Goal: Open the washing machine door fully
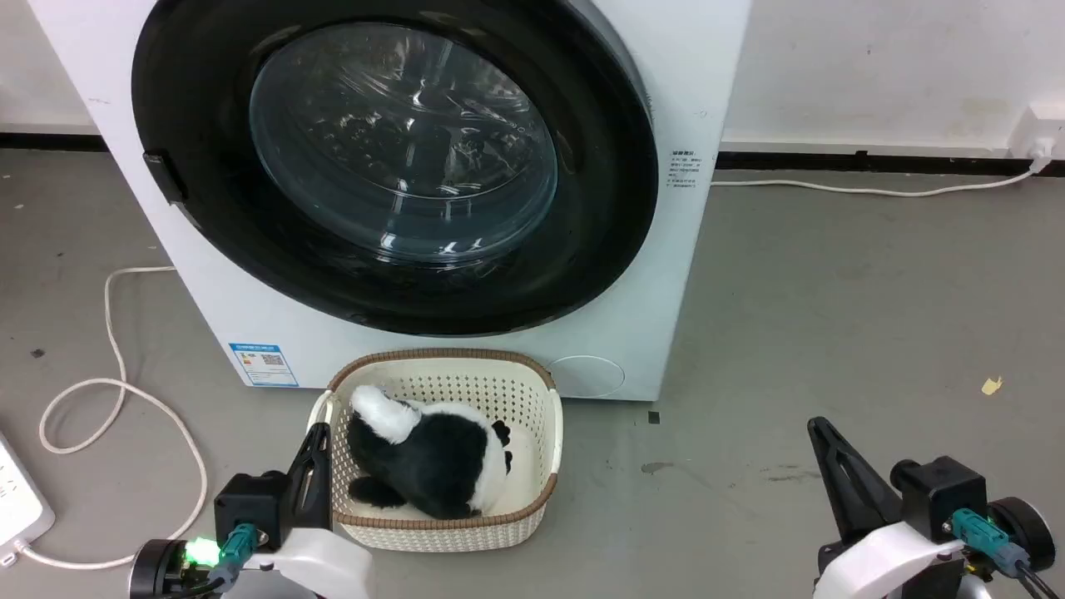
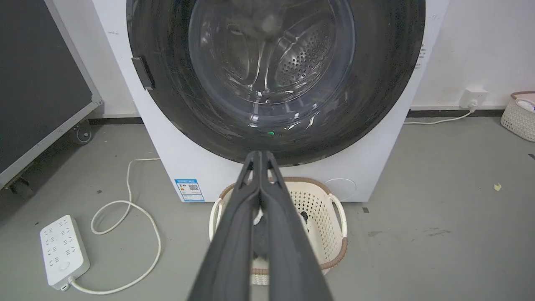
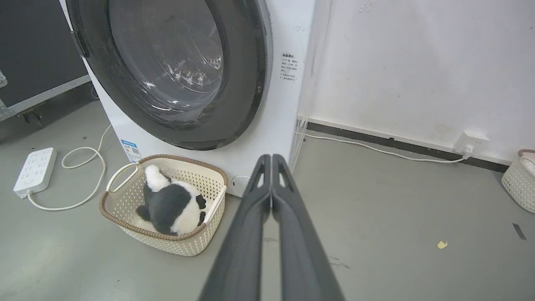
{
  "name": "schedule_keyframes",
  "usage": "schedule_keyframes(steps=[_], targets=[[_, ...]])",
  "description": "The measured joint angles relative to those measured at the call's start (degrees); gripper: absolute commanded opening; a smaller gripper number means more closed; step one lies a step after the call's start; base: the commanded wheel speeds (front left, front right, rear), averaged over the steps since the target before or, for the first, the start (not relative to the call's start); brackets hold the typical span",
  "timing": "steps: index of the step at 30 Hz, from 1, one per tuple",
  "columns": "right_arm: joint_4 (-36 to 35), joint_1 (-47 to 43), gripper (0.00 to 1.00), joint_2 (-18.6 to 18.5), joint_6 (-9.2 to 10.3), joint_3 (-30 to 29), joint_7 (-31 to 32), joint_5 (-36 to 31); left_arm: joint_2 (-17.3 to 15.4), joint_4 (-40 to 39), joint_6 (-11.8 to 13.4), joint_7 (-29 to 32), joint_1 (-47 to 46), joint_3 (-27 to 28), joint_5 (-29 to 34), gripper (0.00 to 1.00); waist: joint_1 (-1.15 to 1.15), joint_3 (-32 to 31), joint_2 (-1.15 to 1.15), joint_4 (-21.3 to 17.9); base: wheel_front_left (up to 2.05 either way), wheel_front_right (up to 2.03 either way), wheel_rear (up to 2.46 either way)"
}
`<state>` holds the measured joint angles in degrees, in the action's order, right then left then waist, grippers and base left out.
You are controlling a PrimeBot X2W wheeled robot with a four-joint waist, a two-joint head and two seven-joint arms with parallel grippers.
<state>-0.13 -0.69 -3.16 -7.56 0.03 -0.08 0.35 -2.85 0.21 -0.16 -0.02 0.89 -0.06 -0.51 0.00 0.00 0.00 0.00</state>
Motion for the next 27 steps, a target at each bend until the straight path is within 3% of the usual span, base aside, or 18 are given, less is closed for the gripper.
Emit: schedule_keyframes(steps=[27], targets=[[0.0,0.0,0.0,0.0,0.0,0.01,0.0,0.0,0.0,0.0,0.0,0.0,0.0,0.0,0.0,0.0,0.0,0.0,0.0,0.0,0.0,0.0,0.0]])
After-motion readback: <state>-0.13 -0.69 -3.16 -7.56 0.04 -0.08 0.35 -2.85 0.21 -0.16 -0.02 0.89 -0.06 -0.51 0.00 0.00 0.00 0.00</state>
